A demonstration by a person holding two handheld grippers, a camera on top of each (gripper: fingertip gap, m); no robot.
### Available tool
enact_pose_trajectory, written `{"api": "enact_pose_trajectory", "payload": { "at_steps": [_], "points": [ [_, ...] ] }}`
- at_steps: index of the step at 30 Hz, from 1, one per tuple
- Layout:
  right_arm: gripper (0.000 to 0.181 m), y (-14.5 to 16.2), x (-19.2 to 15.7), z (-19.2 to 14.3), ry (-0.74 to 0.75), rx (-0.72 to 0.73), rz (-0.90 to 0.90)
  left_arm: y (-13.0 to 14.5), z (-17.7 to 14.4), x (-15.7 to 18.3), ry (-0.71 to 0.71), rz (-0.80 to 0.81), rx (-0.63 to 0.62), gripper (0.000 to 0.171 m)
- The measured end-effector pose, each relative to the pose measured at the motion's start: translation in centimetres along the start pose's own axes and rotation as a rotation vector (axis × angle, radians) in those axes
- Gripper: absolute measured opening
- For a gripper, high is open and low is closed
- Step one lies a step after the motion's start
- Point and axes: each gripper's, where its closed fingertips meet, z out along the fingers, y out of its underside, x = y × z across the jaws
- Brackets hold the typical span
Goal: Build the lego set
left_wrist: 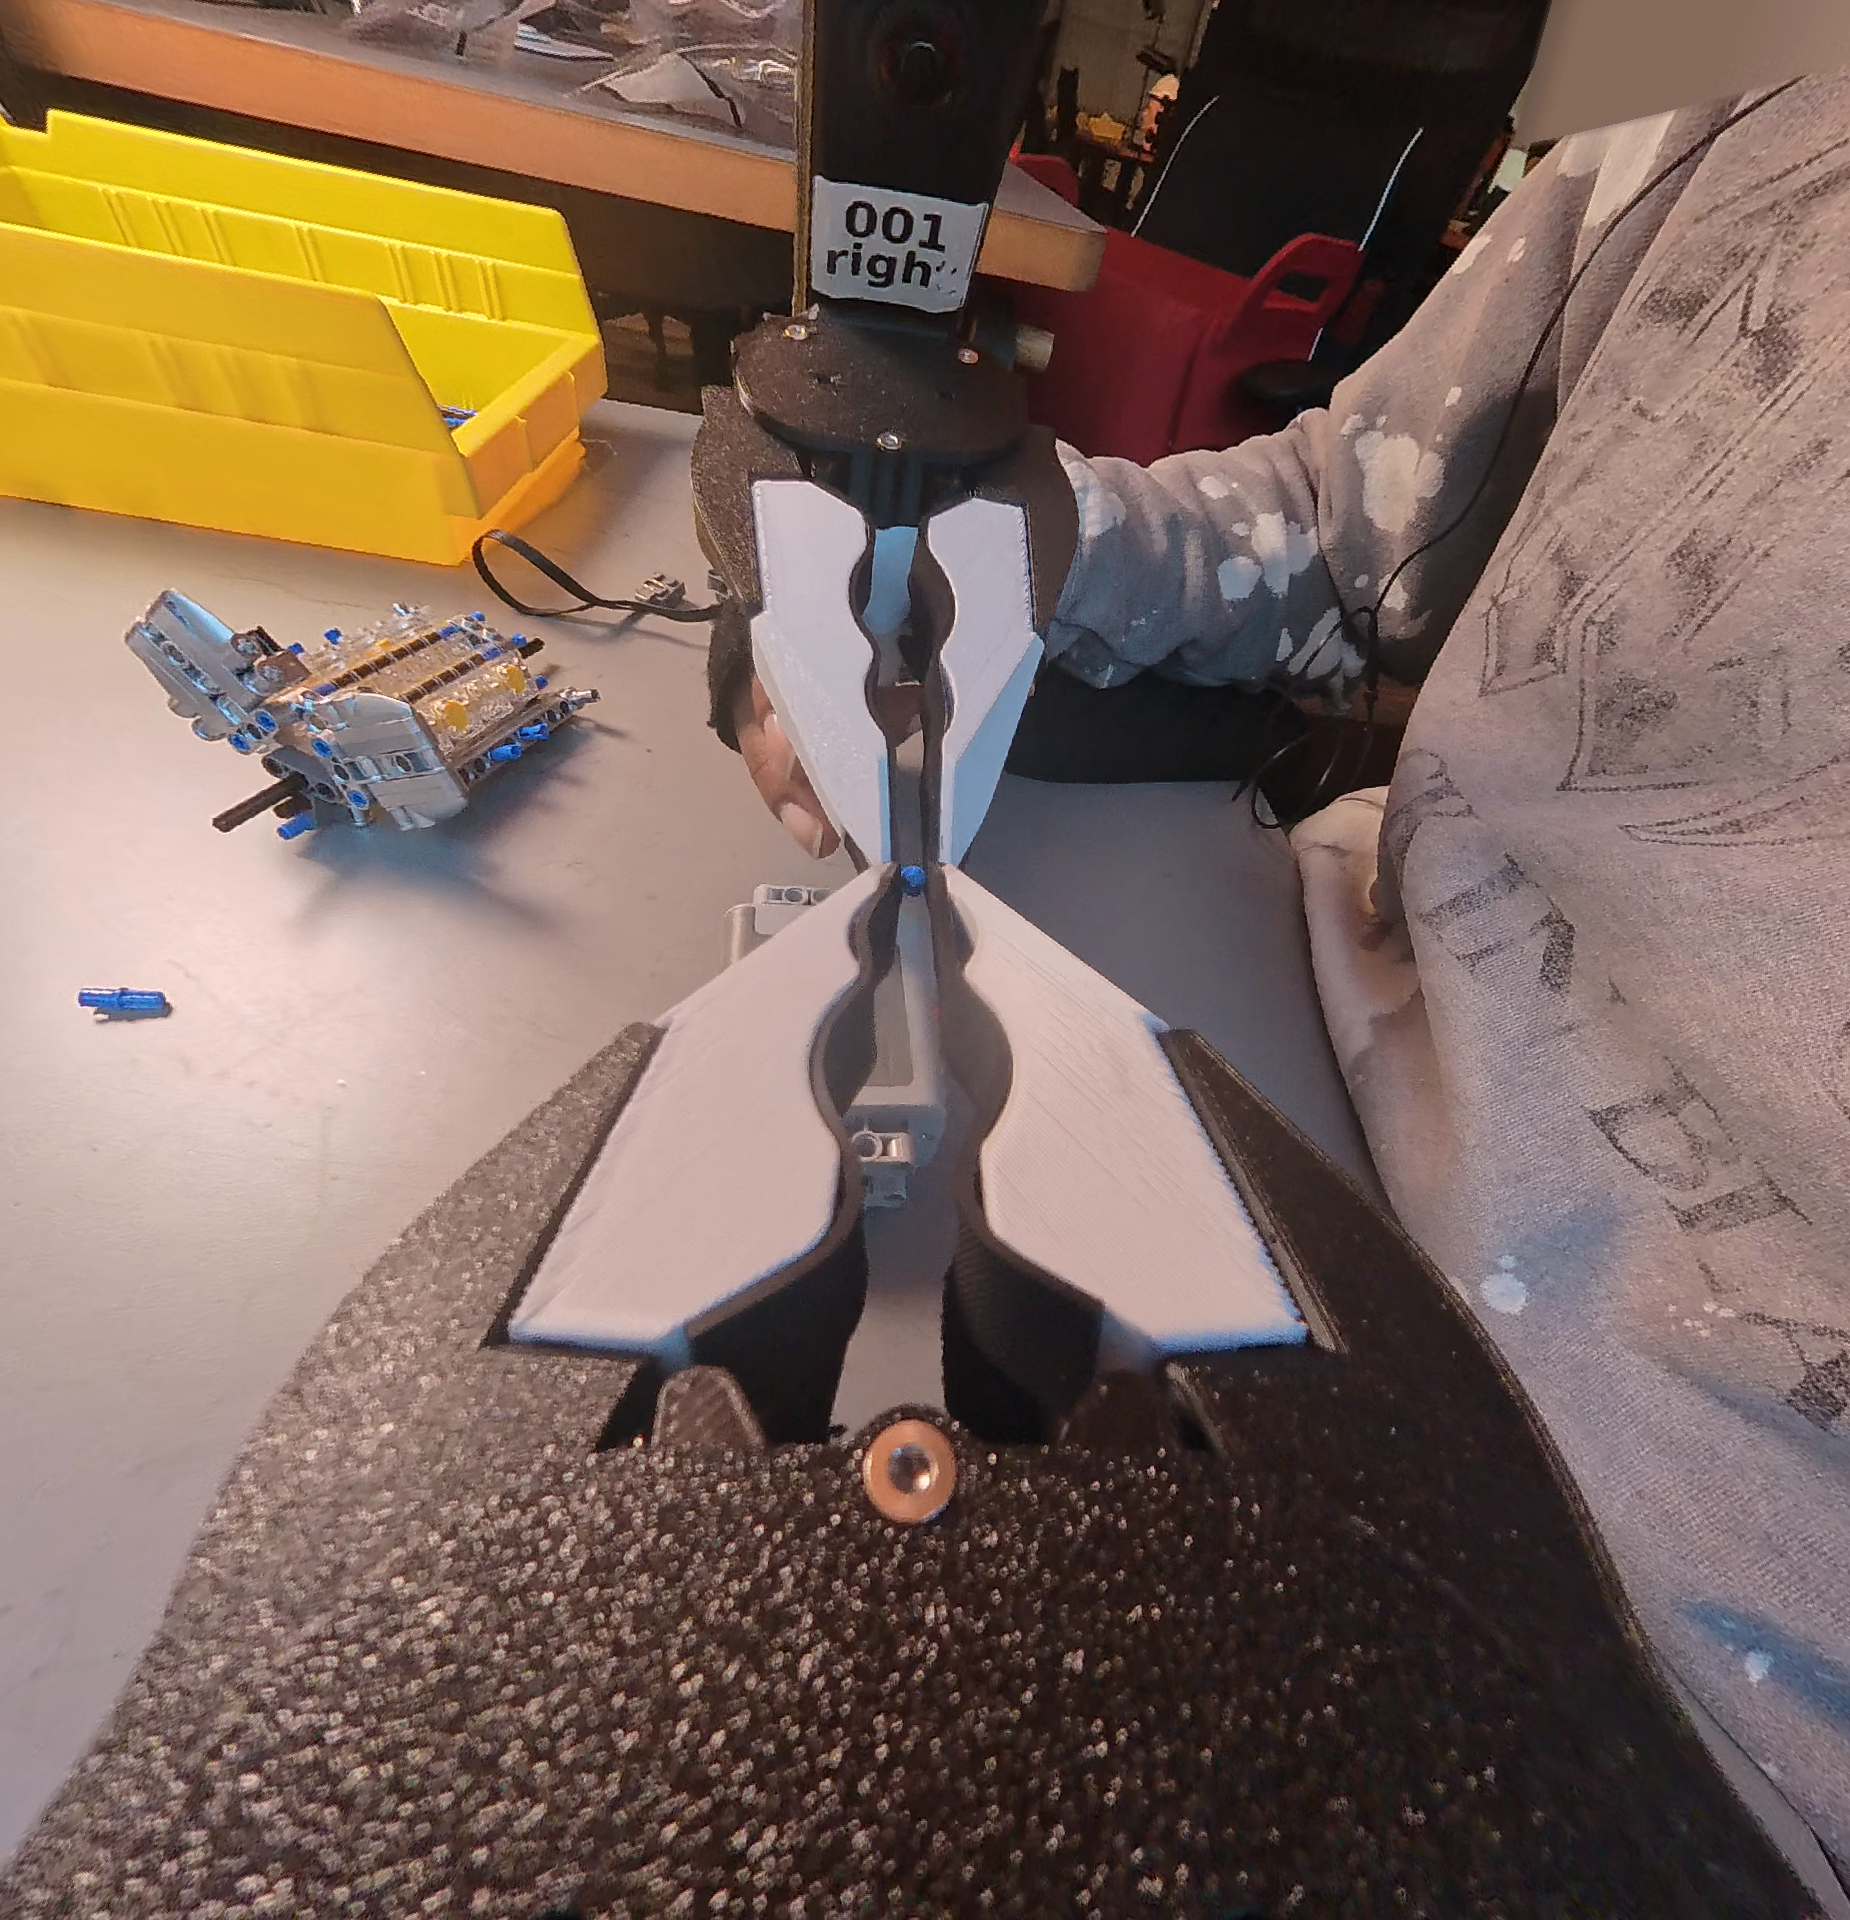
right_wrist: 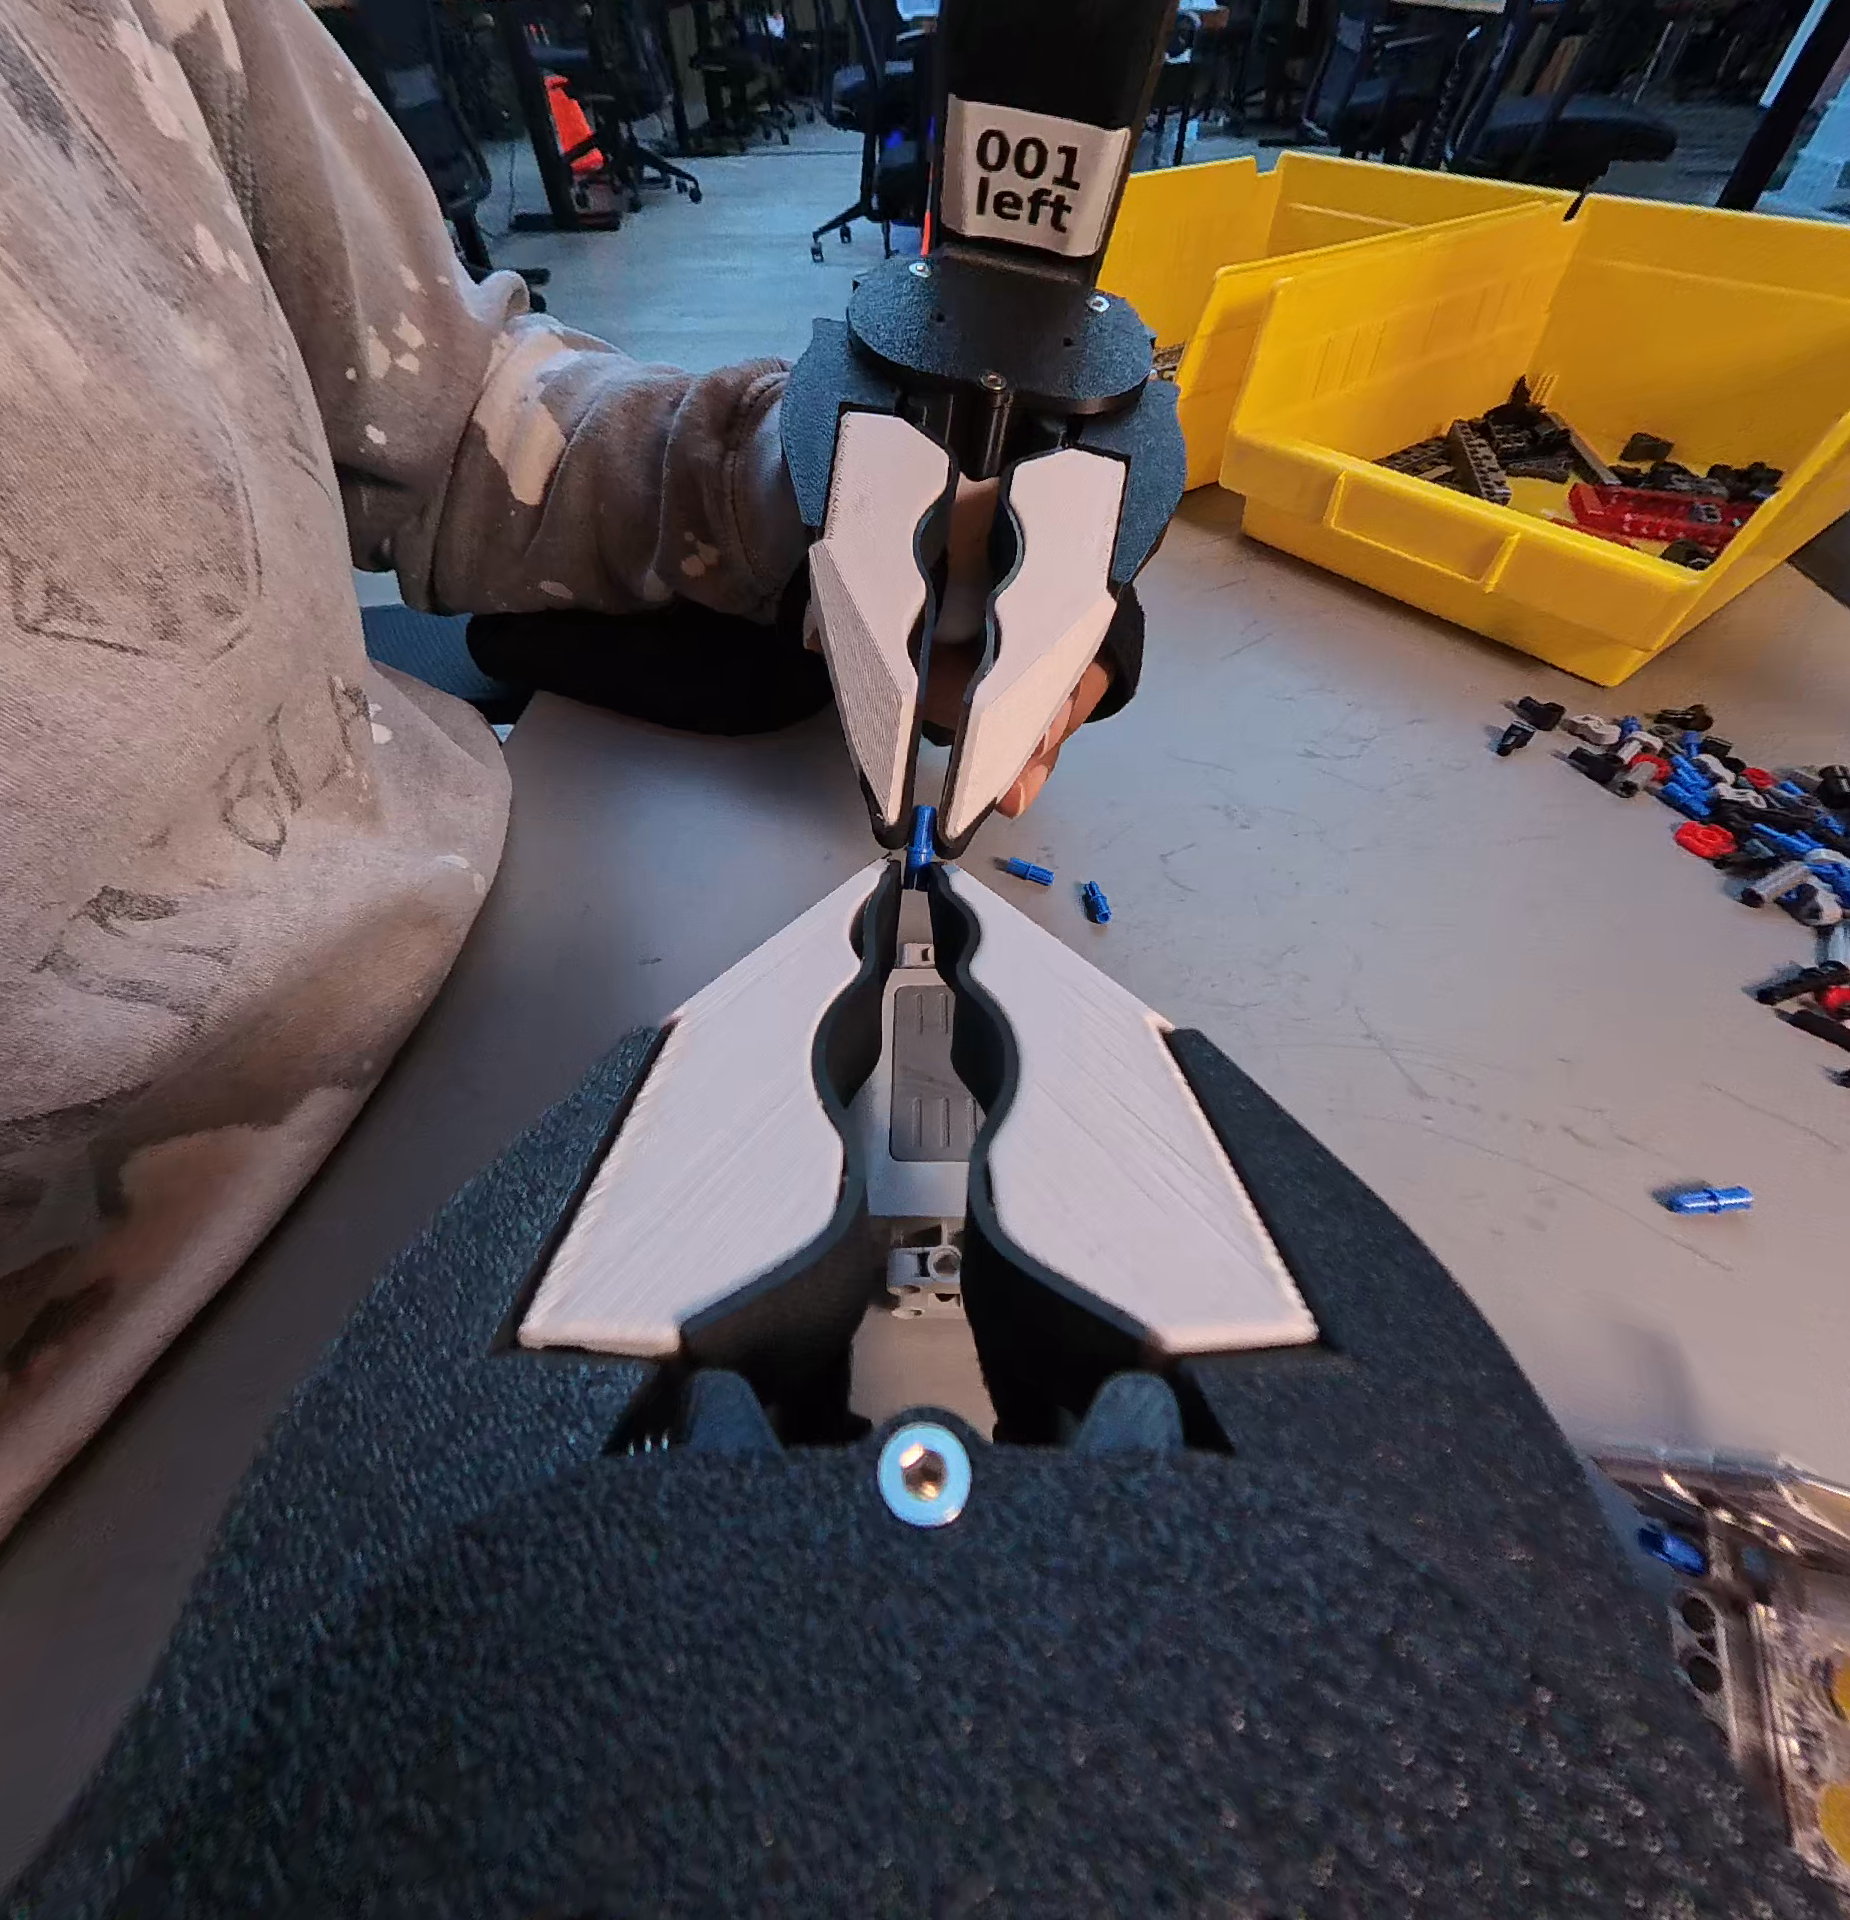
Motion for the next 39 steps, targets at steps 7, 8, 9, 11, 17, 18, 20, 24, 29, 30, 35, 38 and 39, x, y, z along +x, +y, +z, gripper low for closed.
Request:
{"api": "enact_pose_trajectory", "payload": {
  "at_steps": [7,8,9,11,17,18,20,24,29,30,35,38,39],
  "points": [
    [0.005,0.1,-0.1,-0.1,-0.002,-0.006,-0.006,0.3,0.0,0.1,-0.003,0.024,-0.032,0.002],
    [0.004,0.1,-0.1,-0.1,0.0,-0.007,-0.007,0.4,0.0,0.1,-0.006,0.03,-0.038,0.003],
    [0.004,0.1,0.0,-0.1,0.003,-0.007,-0.007,0.4,0.0,0.0,-0.011,0.037,-0.043,0.003],
    [0.004,0.1,0.0,-0.2,0.004,-0.007,-0.006,0.5,0.0,-0.1,-0.019,0.047,-0.052,0.002],
    [0.005,0.0,0.4,-0.1,0.03,-0.005,-0.011,0.5,-0.1,-0.4,-0.049,0.078,-0.06,0.002],
    [0.005,-0.1,0.5,-0.1,0.039,-0.006,-0.013,0.5,-0.2,-0.5,-0.056,0.082,-0.061,0.002],
    [0.014,-0.1,1.0,-0.3,0.071,-0.004,-0.013,0.5,-0.5,-1.0,-0.082,0.093,-0.071,0.002],
    [0.055,1.2,2.3,-0.9,0.134,-0.104,-0.004,0.5,-3.0,-3.3,-0.208,0.129,-0.117,0.002],
    [0.077,5.3,2.4,-0.8,0.141,-0.333,-0.034,1.7,-4.5,-3.7,-0.226,0.142,-0.21,0.002],
    [0.078,5.8,2.2,-0.7,0.134,-0.36,-0.039,2.2,-4.3,-3.4,-0.212,0.148,-0.238,0.002],
    [0.061,7.0,1.6,-0.3,0.111,-0.422,-0.053,4.6,-2.8,-2.0,-0.143,0.175,-0.375,0.002],
    [0.06,6.9,1.6,-0.2,0.11,-0.421,-0.053,5.3,-2.3,-1.5,-0.128,0.193,-0.431,0.002],
    [0.06,6.9,1.7,-0.2,0.111,-0.421,-0.052,5.5,-2.3,-1.5,-0.134,0.208,-0.459,0.002]
  ]
}}
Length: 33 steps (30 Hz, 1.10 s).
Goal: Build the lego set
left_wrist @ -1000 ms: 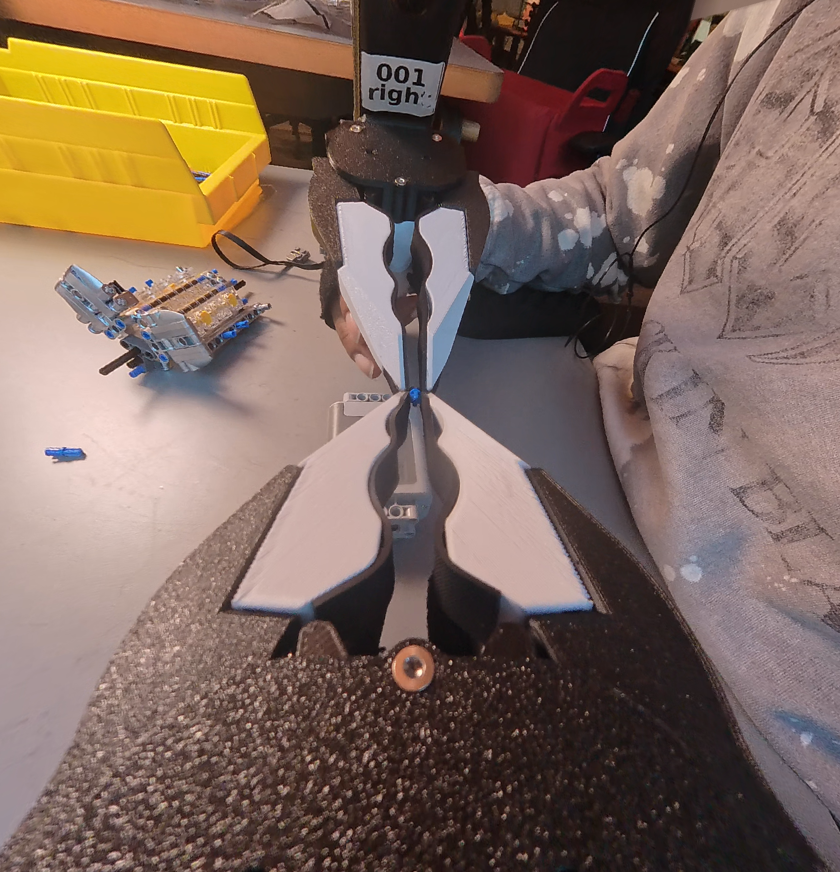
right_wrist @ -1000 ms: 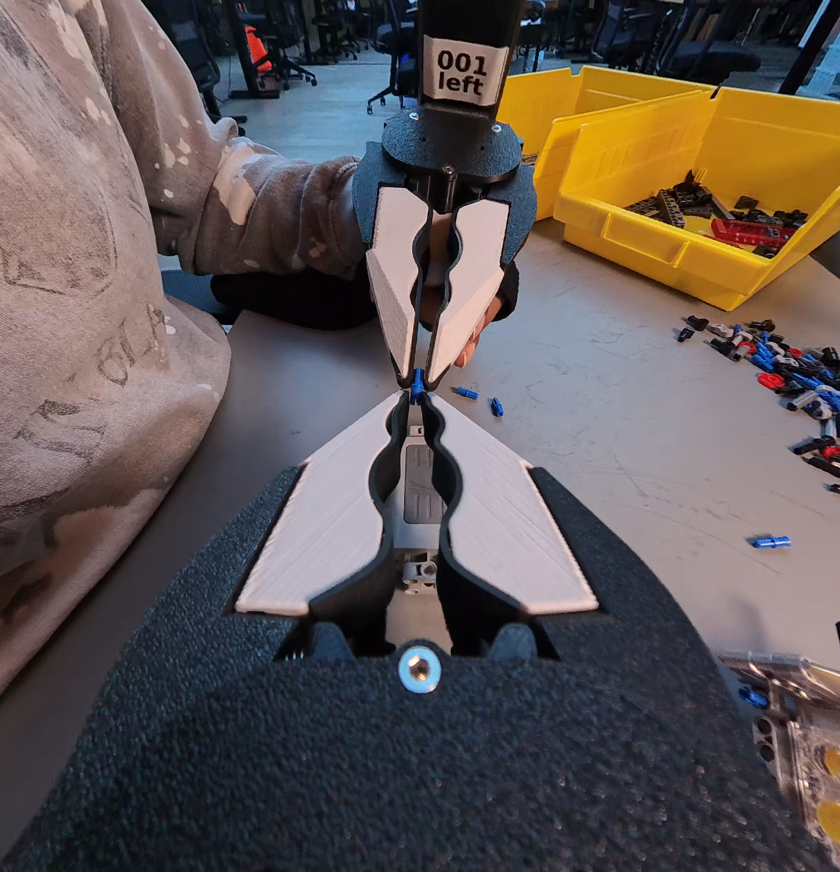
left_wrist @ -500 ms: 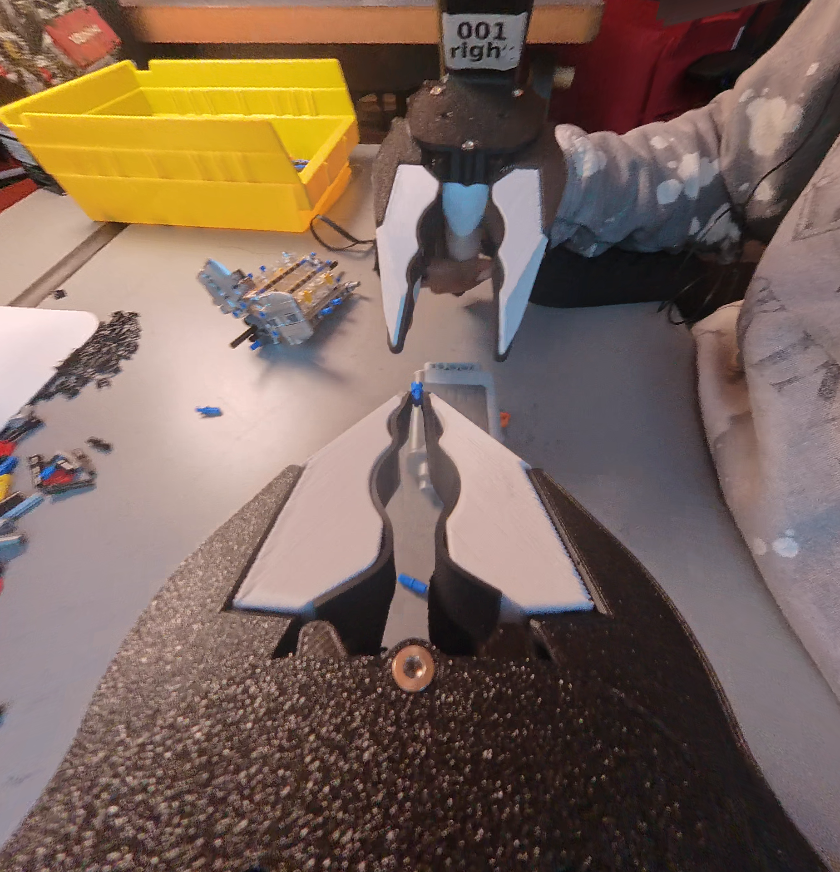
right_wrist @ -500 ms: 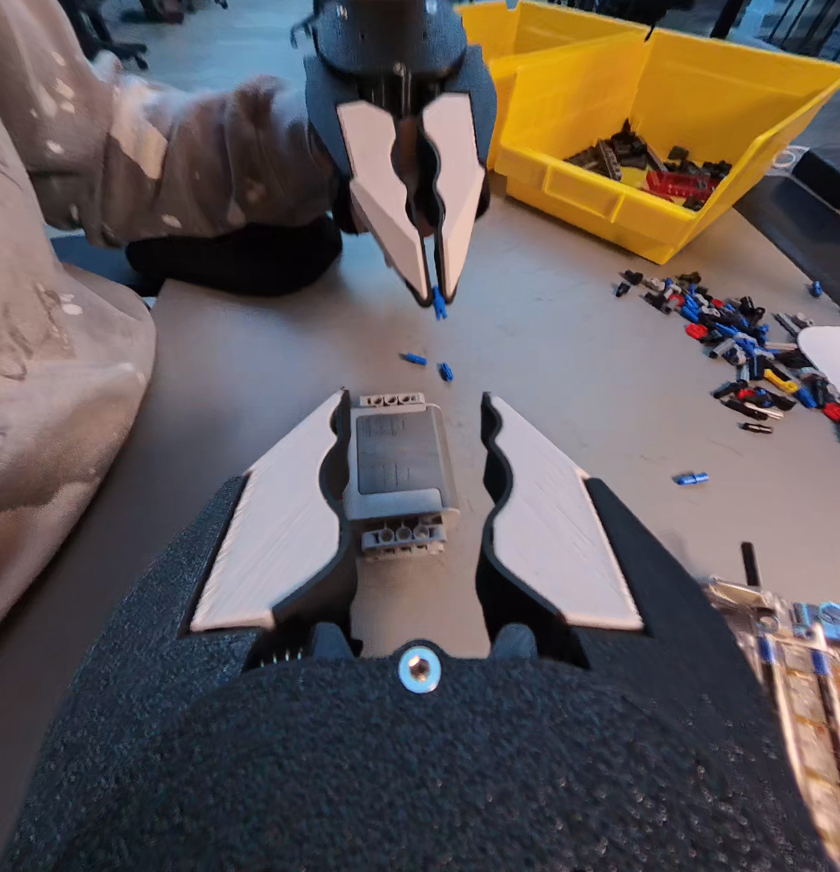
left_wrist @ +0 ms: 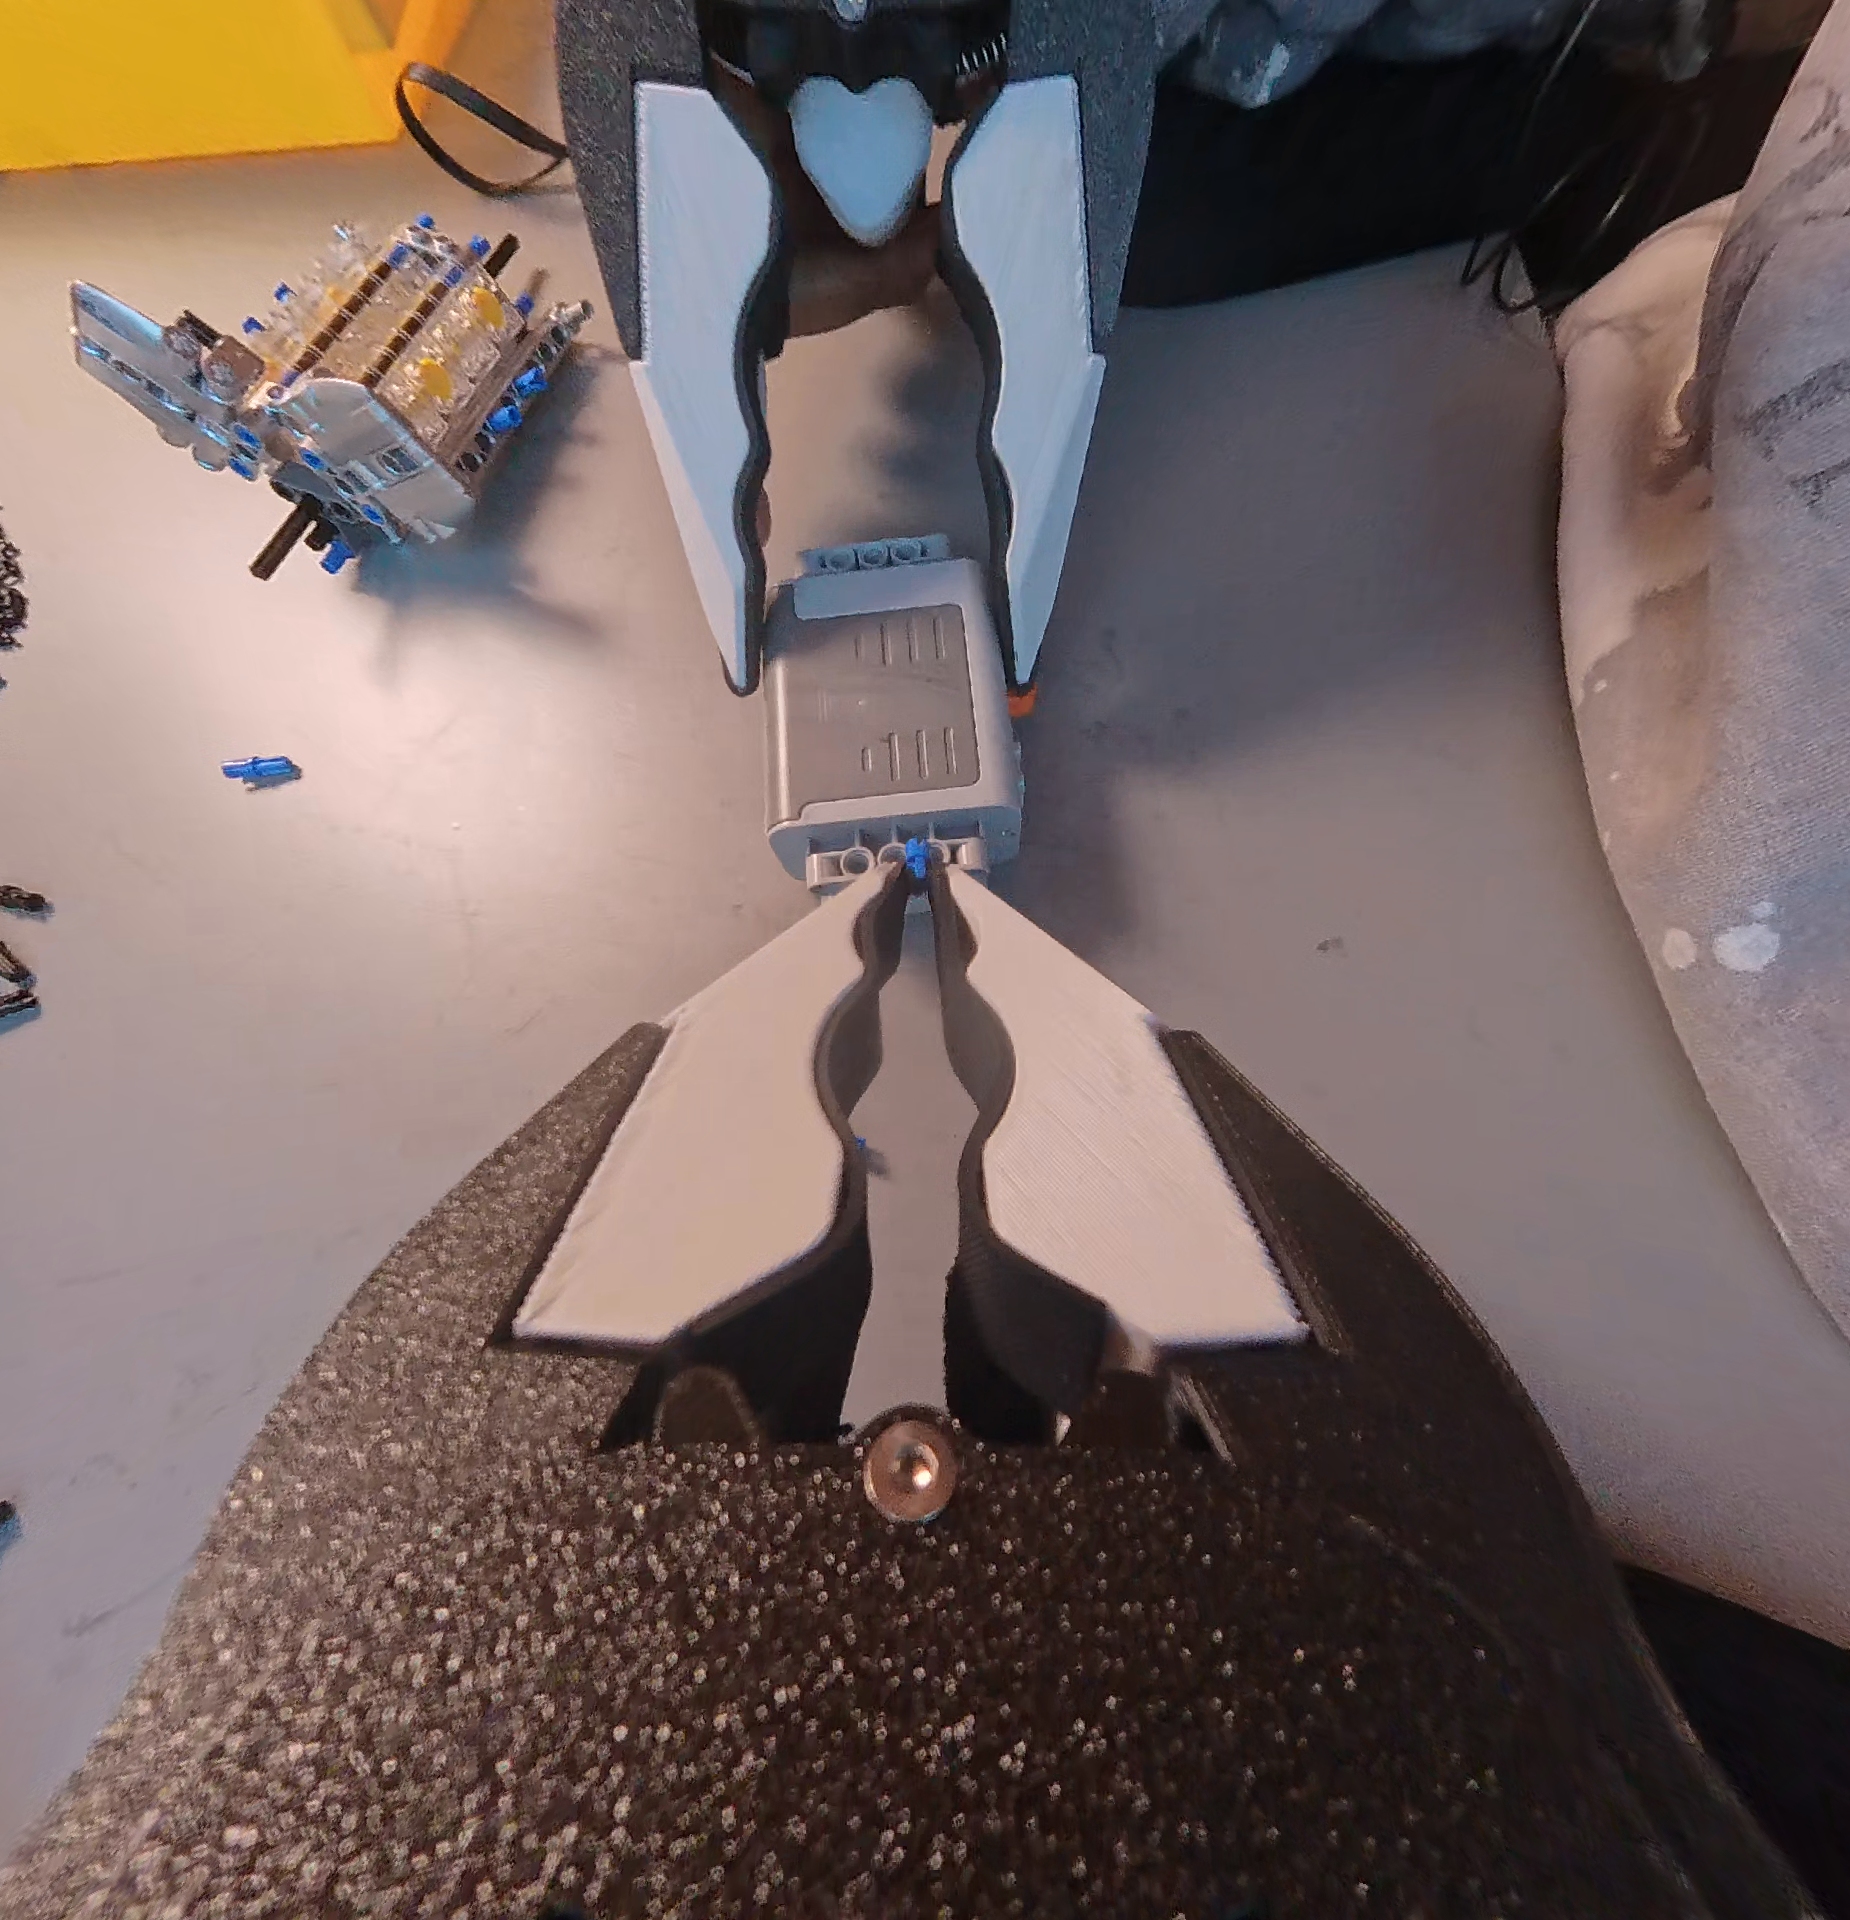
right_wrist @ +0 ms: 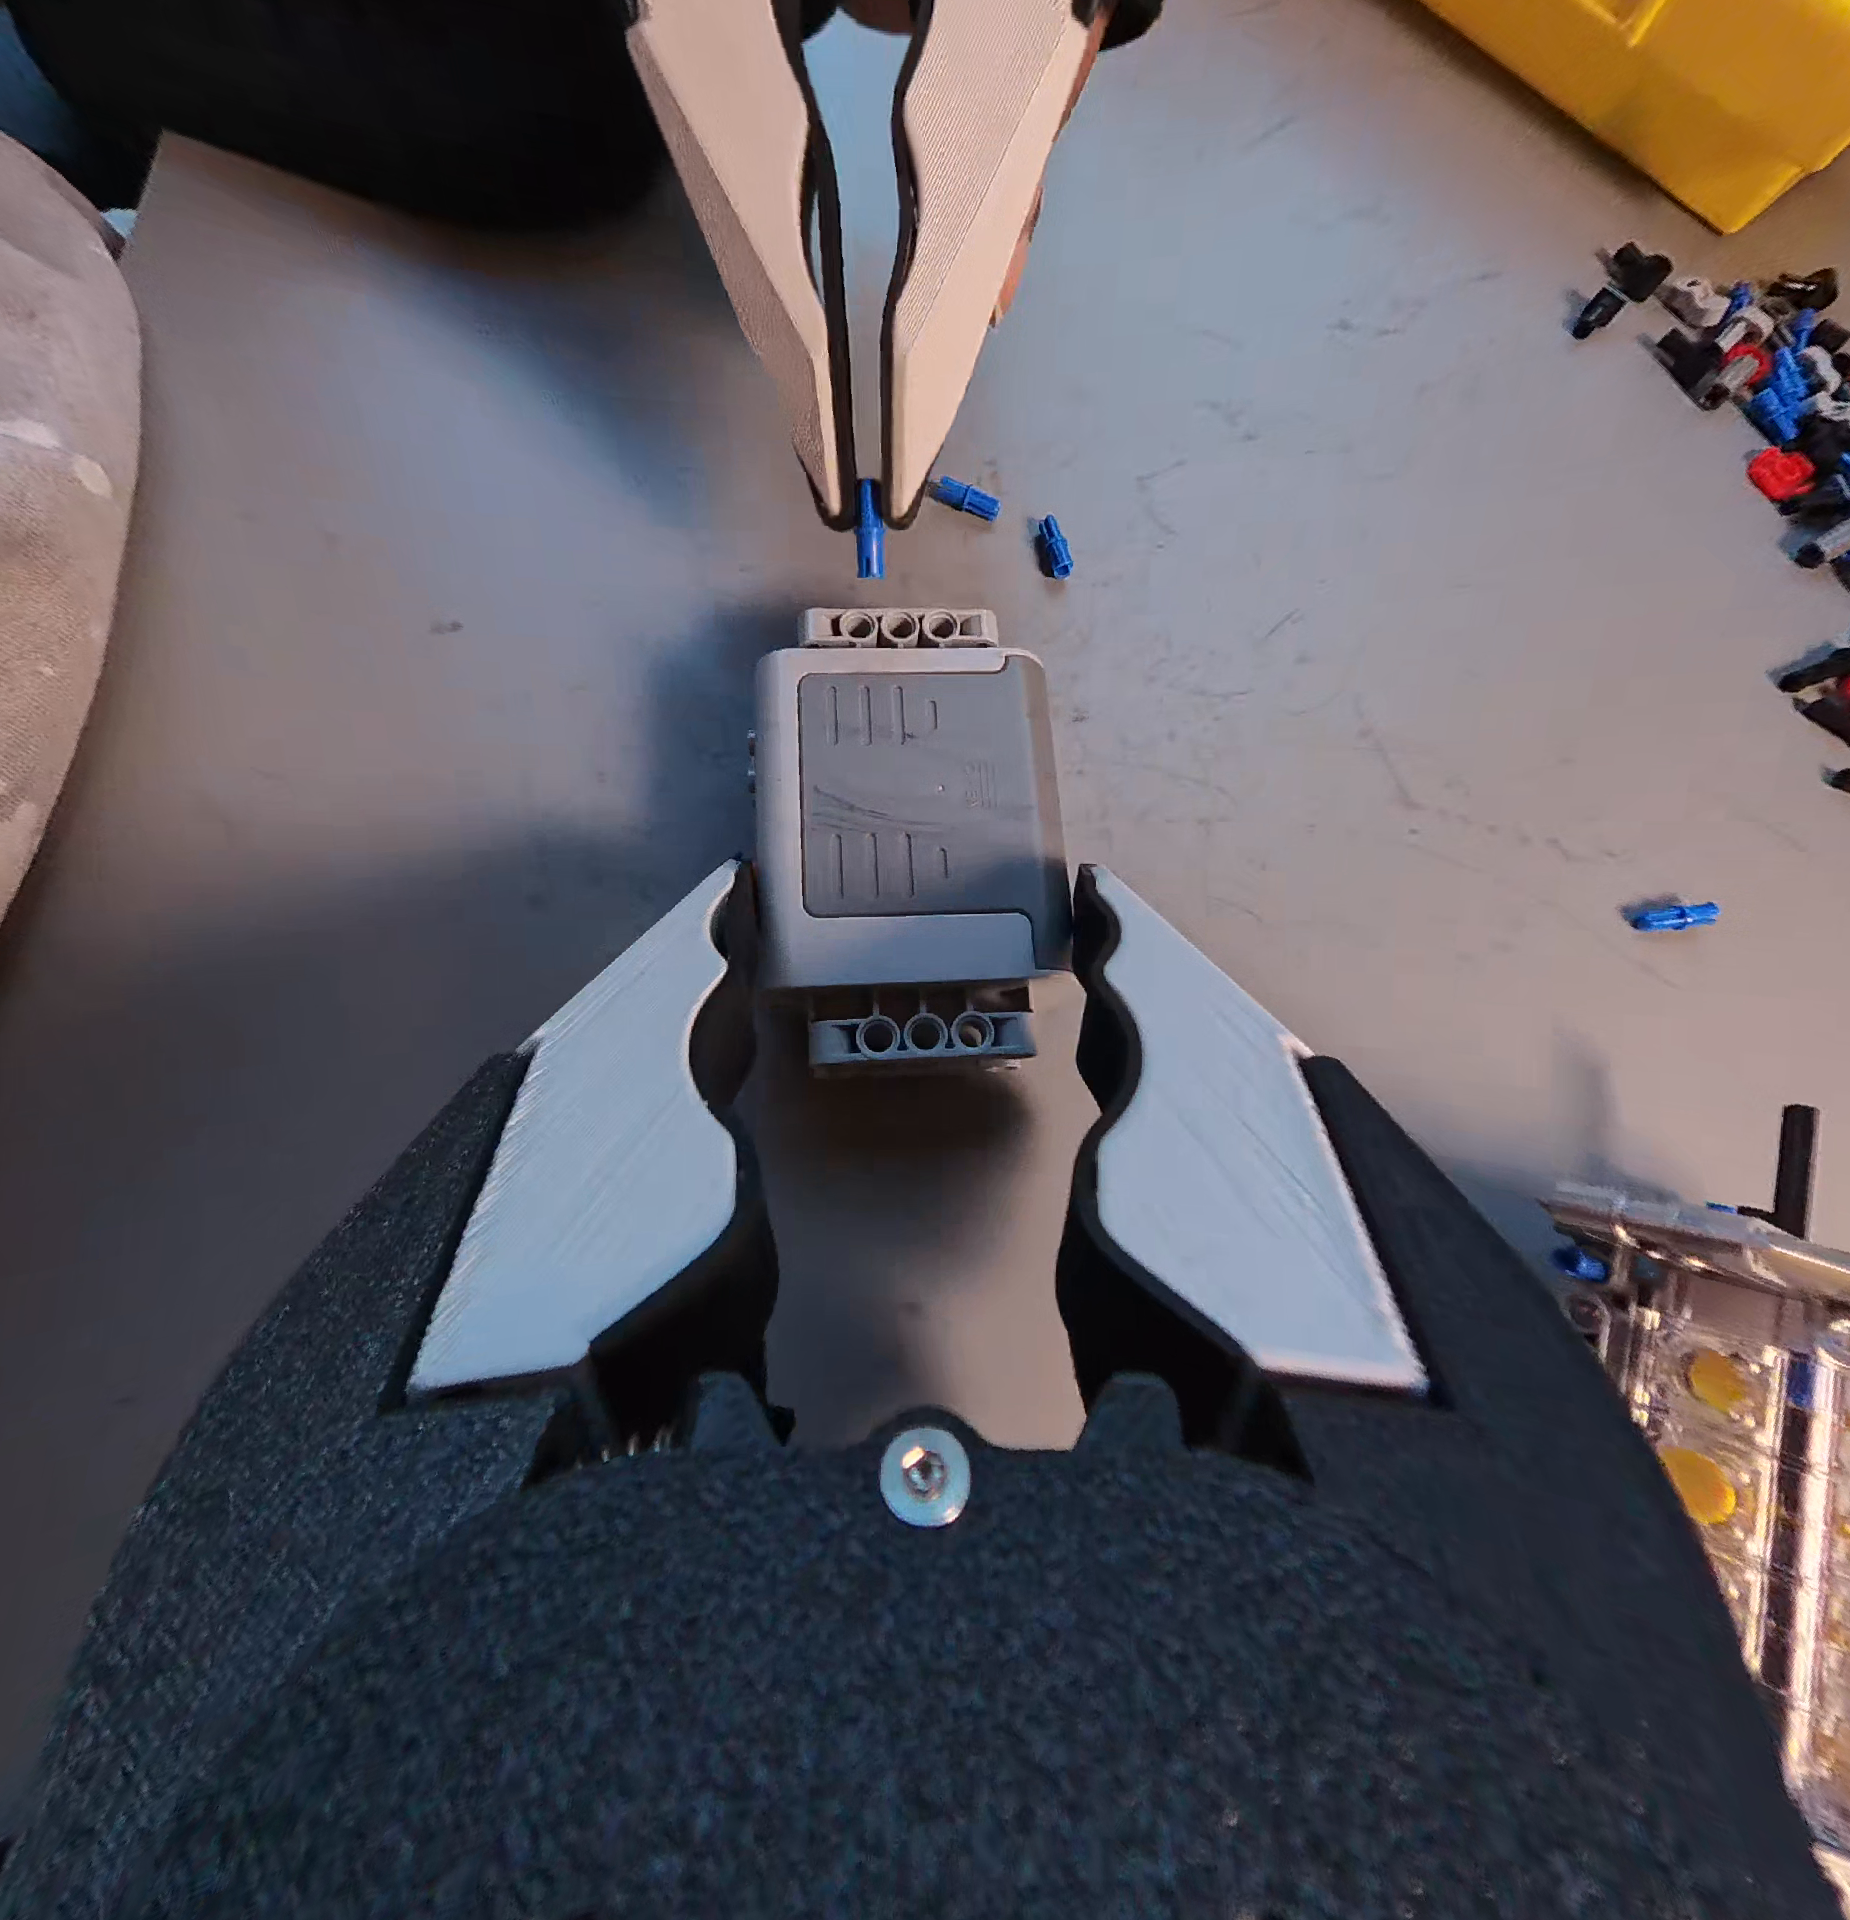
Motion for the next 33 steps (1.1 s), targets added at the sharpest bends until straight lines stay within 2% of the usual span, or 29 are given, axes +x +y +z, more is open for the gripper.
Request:
{"api": "enact_pose_trajectory", "payload": {
  "at_steps": [6,13,17,24,33],
  "points": [
    [0.06,-0.4,0.1,0.4,0.01,0.008,0.006,0.2,0.2,-0.2,-0.012,0.092,-0.158,0.003],
    [0.06,-0.7,0.2,0.7,0.024,0.027,0.01,1.0,0.1,-0.2,0.087,0.225,-0.424,0.003],
    [0.06,-0.8,0.2,0.7,0.03,0.03,0.01,1.3,0.0,-0.2,0.151,0.244,-0.517,0.003],
    [0.06,-0.8,0.2,0.7,0.037,0.031,0.013,1.3,0.1,-0.3,0.204,0.241,-0.641,0.003],
    [0.059,-0.8,0.2,0.7,0.05,0.035,0.005,1.3,0.1,-0.2,0.227,0.175,-0.688,0.003]
  ]
}}
